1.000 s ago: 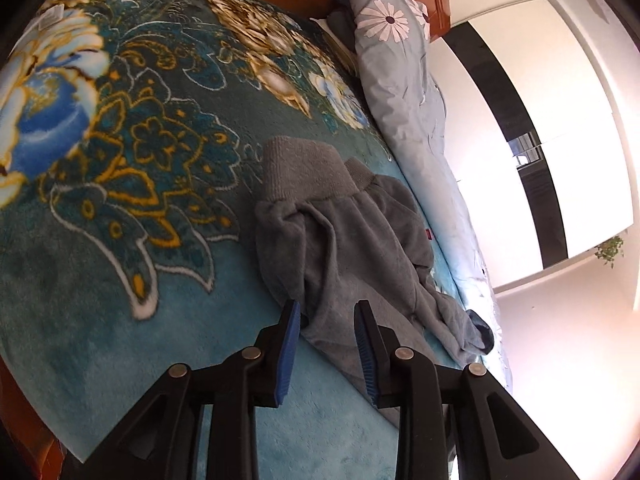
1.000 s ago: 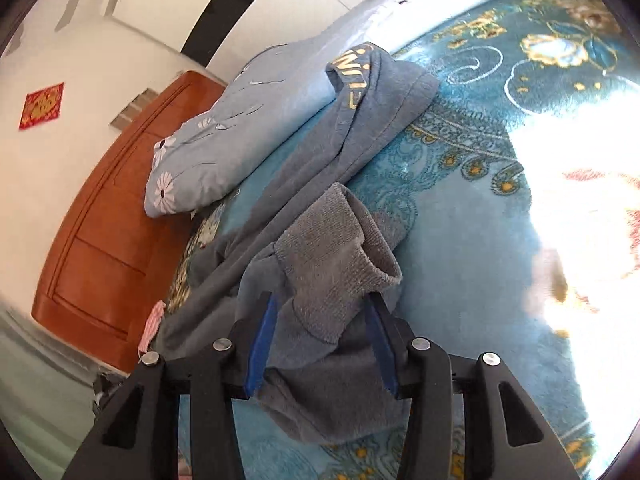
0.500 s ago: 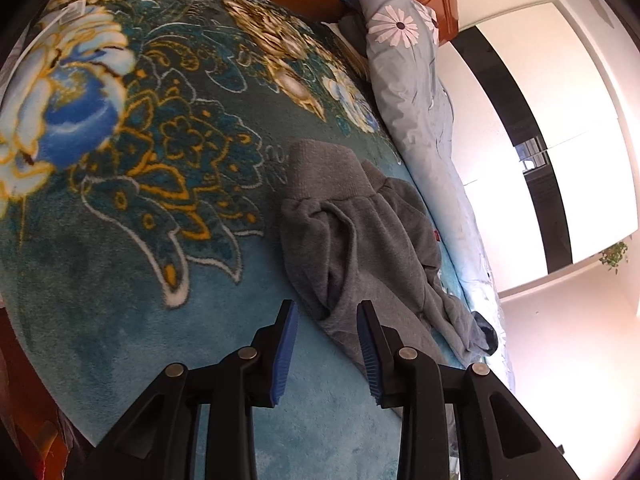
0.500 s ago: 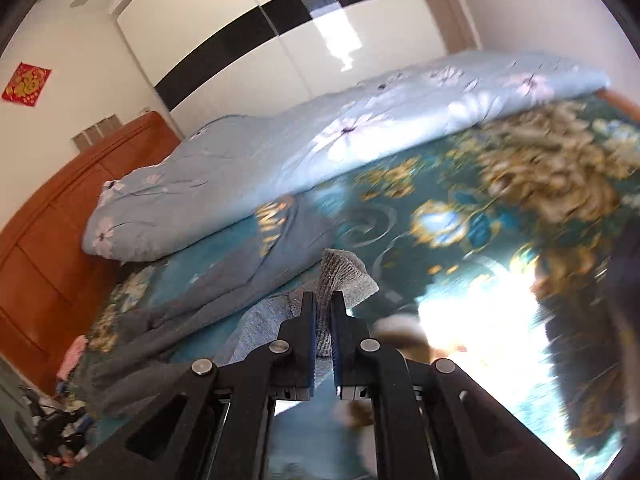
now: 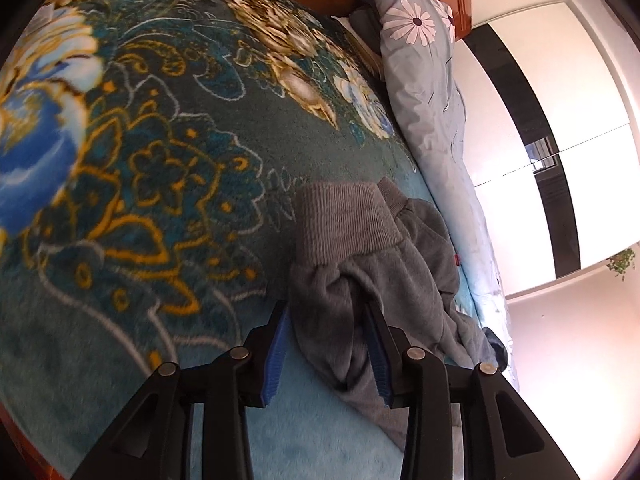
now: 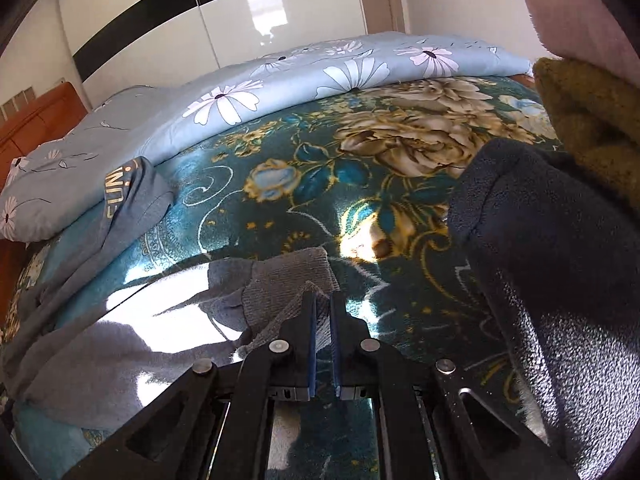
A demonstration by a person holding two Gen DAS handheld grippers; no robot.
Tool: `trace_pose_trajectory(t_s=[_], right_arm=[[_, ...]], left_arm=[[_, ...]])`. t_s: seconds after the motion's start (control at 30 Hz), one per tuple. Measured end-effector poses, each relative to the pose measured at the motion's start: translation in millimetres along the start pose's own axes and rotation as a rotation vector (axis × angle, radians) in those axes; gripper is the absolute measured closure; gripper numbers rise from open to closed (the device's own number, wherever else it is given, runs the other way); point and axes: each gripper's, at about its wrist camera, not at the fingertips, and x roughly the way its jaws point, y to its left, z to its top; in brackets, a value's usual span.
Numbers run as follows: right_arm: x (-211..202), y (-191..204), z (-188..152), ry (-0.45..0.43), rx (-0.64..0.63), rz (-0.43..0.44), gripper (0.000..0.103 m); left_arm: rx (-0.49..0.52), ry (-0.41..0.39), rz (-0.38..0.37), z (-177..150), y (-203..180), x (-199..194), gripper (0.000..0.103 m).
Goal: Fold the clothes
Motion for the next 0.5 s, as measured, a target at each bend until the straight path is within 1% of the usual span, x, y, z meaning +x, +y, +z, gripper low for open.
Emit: trace_pose_trajectory(t_s=[0.03,0.07,0.1,0.13,0.17,0.23,0.3,0.37,0.4,0.47,0.5], right_arm=[[-4,-1,0,0.002,0.009,0.016,0.096],[-7,-1,-2,0.004,0.018,0.034,0.092],[-11,-1,-4,0.005,0.026,0.044,0.082],[-16,-1,-8,0.006,0.034,0.048,0.075],[-20,1,-14,0.01,0.043,0.064,0.066],[-23,4,-27,0.038,0.063,0.139,0.064],[-17,8,-42,0.092,0.088,0.229,0.063],[-4,11,-52,0.14,0.124,0.264,0.062],[1,12,-55,0.148,0.15,0.27,0.062],[6,13,-57,0.14,0.207,0.285,0.06],[7,13,-55,0.135,0.229,0.305,0.06]], left_arm=[[-0.001,0.003,0.0,2,-1,4,0.063],[-0.001,0.005,-0.007,3,-2,8,0.062],[-0.002,0.006,-0.014,4,-2,11,0.062],[-0.003,0.008,-0.021,4,-3,14,0.062],[-0.002,0.009,-0.025,5,-3,17,0.062],[0.001,0.011,-0.027,4,-2,22,0.062],[-0.012,0.009,-0.051,4,0,25,0.064],[-0.025,0.004,-0.062,6,2,27,0.065],[-0.019,0.0,-0.059,6,0,27,0.066],[-0.011,-0.007,-0.049,8,-4,27,0.077],[-0.008,-0.011,-0.042,8,-6,27,0.079]])
